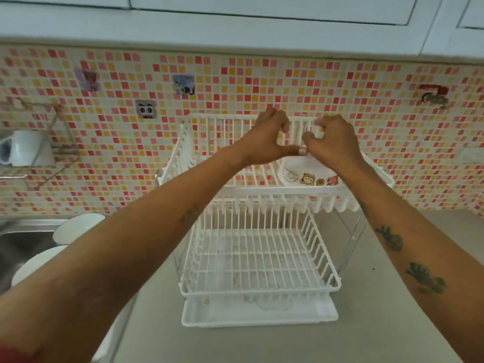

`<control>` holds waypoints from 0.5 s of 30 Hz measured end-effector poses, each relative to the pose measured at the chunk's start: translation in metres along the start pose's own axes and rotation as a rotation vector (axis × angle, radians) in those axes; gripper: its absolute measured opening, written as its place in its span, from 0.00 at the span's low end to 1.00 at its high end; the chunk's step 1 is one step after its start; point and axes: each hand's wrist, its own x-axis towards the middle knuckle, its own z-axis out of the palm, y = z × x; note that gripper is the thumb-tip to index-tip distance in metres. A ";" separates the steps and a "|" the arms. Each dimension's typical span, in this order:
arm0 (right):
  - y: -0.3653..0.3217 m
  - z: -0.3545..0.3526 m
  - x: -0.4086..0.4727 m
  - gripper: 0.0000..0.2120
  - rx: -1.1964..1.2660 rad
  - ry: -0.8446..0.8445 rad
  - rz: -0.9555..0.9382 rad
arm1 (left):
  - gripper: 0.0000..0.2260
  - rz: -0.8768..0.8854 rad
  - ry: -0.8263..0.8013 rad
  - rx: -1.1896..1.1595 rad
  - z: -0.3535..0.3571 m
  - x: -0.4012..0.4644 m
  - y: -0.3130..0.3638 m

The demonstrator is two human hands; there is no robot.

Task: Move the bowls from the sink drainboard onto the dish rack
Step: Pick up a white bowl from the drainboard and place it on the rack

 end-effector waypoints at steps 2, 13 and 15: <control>-0.032 0.005 -0.003 0.22 0.148 0.007 -0.048 | 0.15 -0.030 0.165 -0.088 -0.024 -0.016 -0.010; -0.283 0.137 -0.071 0.19 0.796 -0.327 -0.305 | 0.14 -0.548 0.798 -0.211 -0.201 -0.200 -0.133; -0.319 0.177 -0.097 0.20 0.833 -0.454 -0.304 | 0.14 -0.662 0.873 -0.213 -0.226 -0.248 -0.159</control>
